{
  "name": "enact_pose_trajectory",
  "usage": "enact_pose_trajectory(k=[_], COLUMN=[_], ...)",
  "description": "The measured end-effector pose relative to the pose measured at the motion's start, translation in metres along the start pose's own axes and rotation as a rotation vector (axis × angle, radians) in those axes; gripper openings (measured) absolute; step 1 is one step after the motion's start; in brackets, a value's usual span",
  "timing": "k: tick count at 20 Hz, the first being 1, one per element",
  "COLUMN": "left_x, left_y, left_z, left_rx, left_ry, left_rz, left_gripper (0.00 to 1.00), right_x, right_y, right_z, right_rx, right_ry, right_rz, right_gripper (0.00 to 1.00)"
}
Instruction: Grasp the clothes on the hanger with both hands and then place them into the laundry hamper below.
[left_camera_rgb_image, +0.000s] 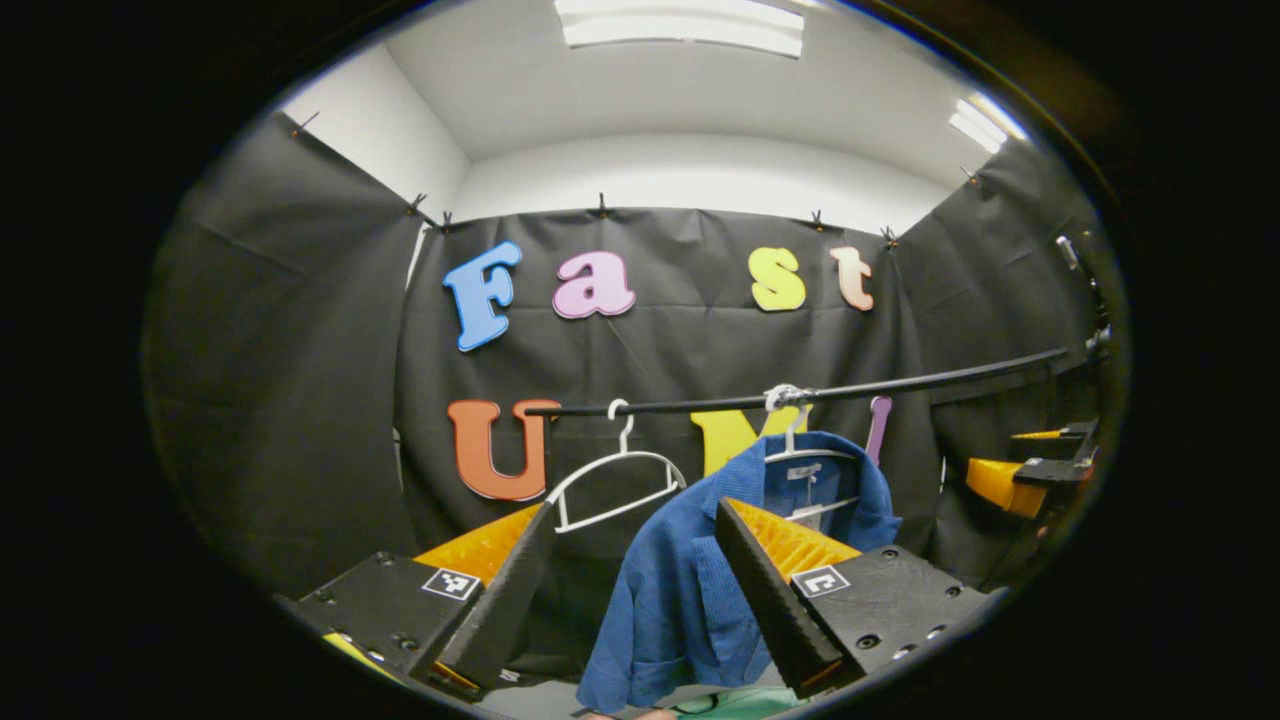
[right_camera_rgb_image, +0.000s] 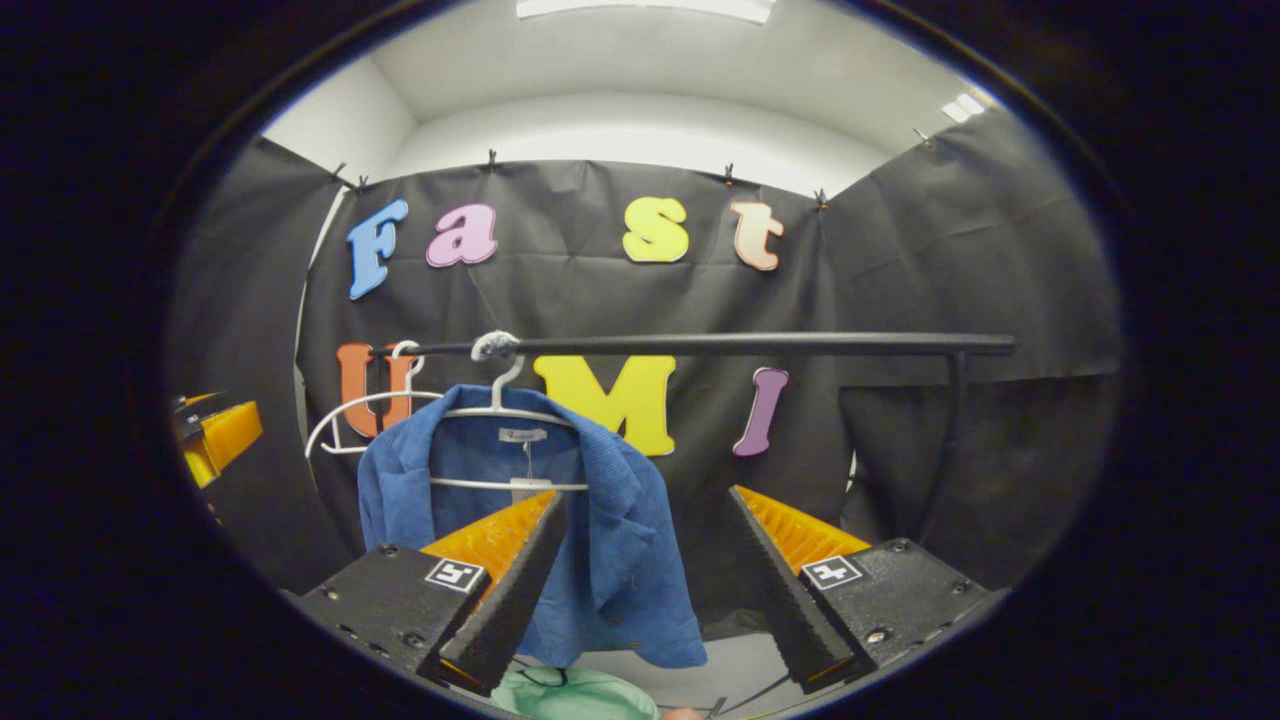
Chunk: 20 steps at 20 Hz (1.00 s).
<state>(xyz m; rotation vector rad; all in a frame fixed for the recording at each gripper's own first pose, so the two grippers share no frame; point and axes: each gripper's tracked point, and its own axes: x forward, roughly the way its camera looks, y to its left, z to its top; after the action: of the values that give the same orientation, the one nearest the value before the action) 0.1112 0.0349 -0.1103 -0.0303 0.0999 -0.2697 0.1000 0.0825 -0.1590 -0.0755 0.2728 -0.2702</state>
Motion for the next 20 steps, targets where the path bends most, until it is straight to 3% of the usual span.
enact_pose_trajectory(k=[7, 15, 20], left_x=[0.030, 0.084, 0.110], left_y=[-0.047, -0.072, -0.073], left_z=[-0.047, -0.106, -0.142], left_rx=[-0.008, 0.006, 0.002], left_ry=[0.093, 0.192, 0.261], left_rz=[-0.046, 0.037, 0.110], left_gripper=[0.97, 1.00, 0.96], right_x=[0.062, 0.148, 0.184], right_y=[0.015, 0.014, 0.007], right_z=[-0.050, -0.098, -0.120], right_rx=[-0.005, -0.004, 0.000], right_ry=[0.107, 0.226, 0.261], right_rz=[0.039, 0.092, 0.081], right_gripper=[1.00, 1.00, 1.00])
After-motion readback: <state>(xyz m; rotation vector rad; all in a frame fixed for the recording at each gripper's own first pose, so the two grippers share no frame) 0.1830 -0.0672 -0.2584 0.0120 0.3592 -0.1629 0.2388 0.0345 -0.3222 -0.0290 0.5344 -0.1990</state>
